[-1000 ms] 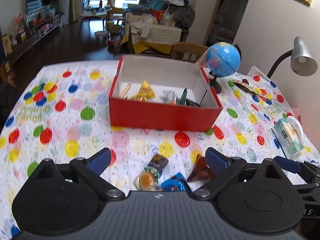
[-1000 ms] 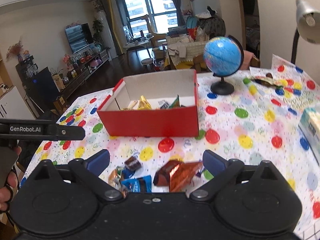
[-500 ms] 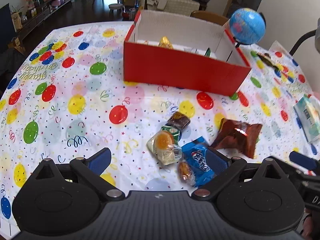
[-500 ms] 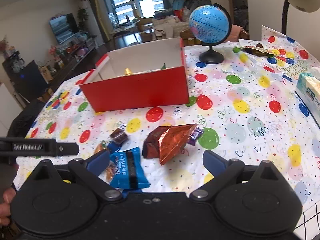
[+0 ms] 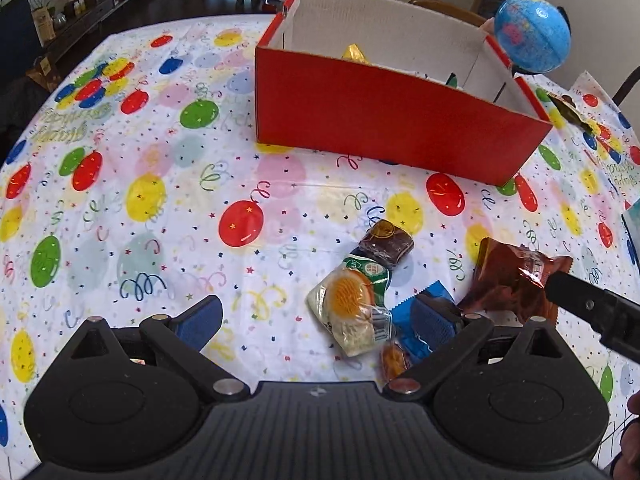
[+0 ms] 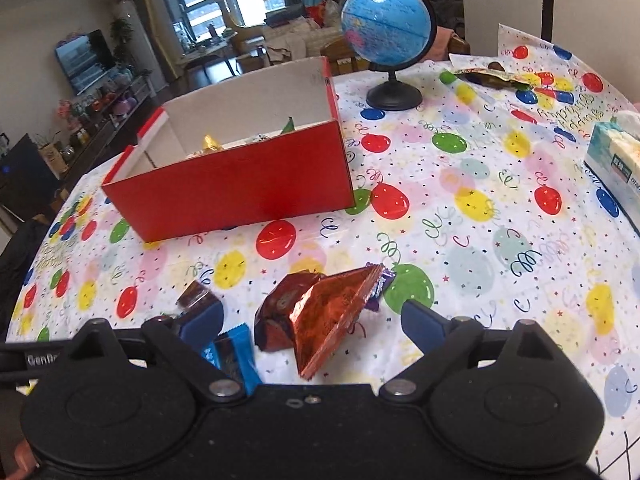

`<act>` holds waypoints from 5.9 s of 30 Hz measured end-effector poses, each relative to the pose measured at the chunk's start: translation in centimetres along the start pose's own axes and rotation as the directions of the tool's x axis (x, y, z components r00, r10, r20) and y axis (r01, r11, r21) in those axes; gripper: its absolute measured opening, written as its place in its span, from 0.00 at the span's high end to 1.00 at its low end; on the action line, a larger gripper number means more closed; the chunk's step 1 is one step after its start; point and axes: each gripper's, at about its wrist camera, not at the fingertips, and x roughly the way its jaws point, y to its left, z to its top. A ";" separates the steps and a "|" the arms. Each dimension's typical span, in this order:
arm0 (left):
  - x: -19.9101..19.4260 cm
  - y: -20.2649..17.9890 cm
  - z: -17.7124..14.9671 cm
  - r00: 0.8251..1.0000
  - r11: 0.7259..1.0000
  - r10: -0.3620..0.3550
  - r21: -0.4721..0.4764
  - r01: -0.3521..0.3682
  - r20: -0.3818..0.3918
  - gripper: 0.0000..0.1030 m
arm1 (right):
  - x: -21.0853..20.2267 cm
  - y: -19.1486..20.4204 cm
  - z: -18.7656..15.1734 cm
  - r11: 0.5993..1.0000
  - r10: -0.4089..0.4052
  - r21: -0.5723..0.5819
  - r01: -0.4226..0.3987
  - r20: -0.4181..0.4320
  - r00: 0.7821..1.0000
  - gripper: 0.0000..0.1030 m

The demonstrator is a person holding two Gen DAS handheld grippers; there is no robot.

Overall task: Organize snacks
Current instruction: 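Grasp the clear bread bun with the left tool while the right tool grasps the brown foil bag, then carry both snacks into the red box and open both tools to release them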

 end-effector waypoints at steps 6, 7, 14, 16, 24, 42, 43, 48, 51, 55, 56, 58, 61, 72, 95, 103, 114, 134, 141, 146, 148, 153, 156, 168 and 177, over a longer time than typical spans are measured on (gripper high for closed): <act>1.7 -0.3 0.3 0.999 1.000 -0.022 0.010 0.022 -0.035 0.02 | 1.9 0.0 0.7 0.999 -0.023 0.035 0.024 -0.034 0.999 0.12; 2.0 -0.3 0.3 0.999 1.000 -0.022 0.012 0.023 -0.040 0.02 | 2.2 0.0 0.8 0.999 -0.025 0.040 0.026 -0.040 0.999 0.13; 3.4 0.0 0.3 0.997 0.999 -0.044 -0.003 0.044 -0.066 0.03 | 3.7 0.6 0.9 0.999 -0.036 0.019 0.038 -0.068 0.997 0.15; 3.5 0.2 0.4 0.997 0.999 -0.053 -0.016 0.052 -0.061 0.03 | 4.0 0.6 0.8 0.999 -0.038 0.026 0.040 -0.076 0.996 0.17; 4.1 0.6 0.3 0.995 0.997 -0.056 -0.055 0.052 -0.087 0.15 | 4.5 0.5 0.6 0.999 -0.025 0.026 0.027 -0.102 0.994 0.30; 2.9 1.0 0.5 0.992 0.991 -0.114 -0.075 0.109 -0.060 0.62 | 2.2 0.4 -0.1 1.000 0.003 -0.020 -0.004 -0.076 0.997 0.52; 2.8 1.1 0.5 0.992 0.991 -0.112 -0.077 0.108 -0.056 0.63 | 1.9 0.5 -0.2 1.000 0.003 -0.022 -0.004 -0.071 0.997 0.52; 1.6 1.6 0.4 0.992 0.989 -0.118 -0.097 0.113 -0.049 0.67 | 0.4 0.3 -0.3 1.000 0.024 -0.016 -0.024 -0.050 0.998 0.52; 0.8 1.7 0.1 0.991 0.988 -0.125 -0.094 0.121 -0.040 0.68 | -0.5 0.2 -0.4 0.999 0.027 -0.021 -0.028 -0.042 0.999 0.52; -0.2 2.0 -0.3 0.991 0.986 -0.131 -0.109 0.126 -0.039 0.68 | -1.5 0.0 -0.7 0.999 0.032 -0.014 -0.032 -0.031 0.999 0.53; -0.6 2.1 -0.3 0.991 0.986 -0.133 -0.111 0.128 -0.035 0.68 | -1.9 0.1 -0.7 0.999 0.038 -0.013 -0.038 -0.026 0.999 0.53; -1.5 2.0 -0.4 0.990 0.985 -0.138 -0.107 0.135 -0.022 0.68 | -2.6 0.1 -0.7 0.999 0.044 -0.019 -0.045 -0.015 0.999 0.53; -3.1 1.7 -0.4 0.990 0.986 -0.139 -0.091 0.139 0.003 0.68 | -3.7 0.3 -0.6 0.998 0.048 -0.030 -0.048 -0.002 0.999 0.53; -7.5 0.9 1.8 0.985 0.986 -0.147 -0.061 0.153 0.088 0.68 | -6.8 1.0 1.8 0.997 0.066 -0.043 -0.063 0.073 0.995 0.53; -8.5 -0.8 12.3 0.965 0.989 -0.140 0.084 0.124 0.224 0.68 | -4.8 4.2 11.0 0.994 0.053 -0.108 -0.031 0.208 0.977 0.53; -5.6 -0.6 16.2 0.968 0.988 -0.126 0.120 0.102 0.218 0.67 | -1.2 5.3 13.4 0.993 0.036 -0.117 -0.014 0.191 0.981 0.53; 0.0 -0.8 20.6 0.976 0.983 -0.113 0.166 0.082 0.184 0.67 | 4.7 6.0 16.3 0.993 -0.005 -0.117 0.024 0.159 0.987 0.52; 8.9 -1.8 22.4 0.995 0.970 -0.076 0.236 0.059 0.062 0.67 | 12.3 7.1 17.1 0.989 -0.060 -0.131 0.066 0.044 0.997 0.52; 10.0 -2.3 22.1 0.997 0.965 -0.069 0.257 0.059 0.028 0.67 | 12.8 7.3 17.2 0.988 -0.057 -0.142 0.060 0.026 0.998 0.48; 9.6 -2.4 22.2 0.996 0.963 -0.082 0.259 0.071 0.033 0.66 | 12.5 7.4 17.2 0.989 -0.051 -0.136 0.053 0.016 0.999 0.46; 9.3 -2.4 22.2 0.996 0.964 -0.082 0.257 0.070 0.036 0.62 | 12.2 7.4 17.2 0.989 -0.053 -0.138 0.055 0.020 0.998 0.42; 8.0 -2.3 22.0 0.994 0.966 -0.095 0.246 0.078 0.057 0.54 | 11.2 7.3 17.0 0.989 -0.051 -0.137 0.055 0.032 0.998 0.40; 7.1 -2.2 21.8 0.992 0.966 -0.104 0.243 0.084 0.068 0.50 | 10.3 7.2 16.8 0.989 -0.043 -0.138 0.049 0.041 0.998 0.39; 2.1 -2.3 20.1 0.986 0.971 -0.126 0.217 0.100 0.110 0.43 | 5.3 6.8 16.0 0.989 0.006 -0.145 0.009 0.106 0.994 0.30; -2.9 -2.5 17.8 0.976 0.976 -0.133 0.197 0.099 0.170 0.36 | 0.5 5.8 14.7 0.988 0.040 -0.153 -0.015 0.161 0.986 0.20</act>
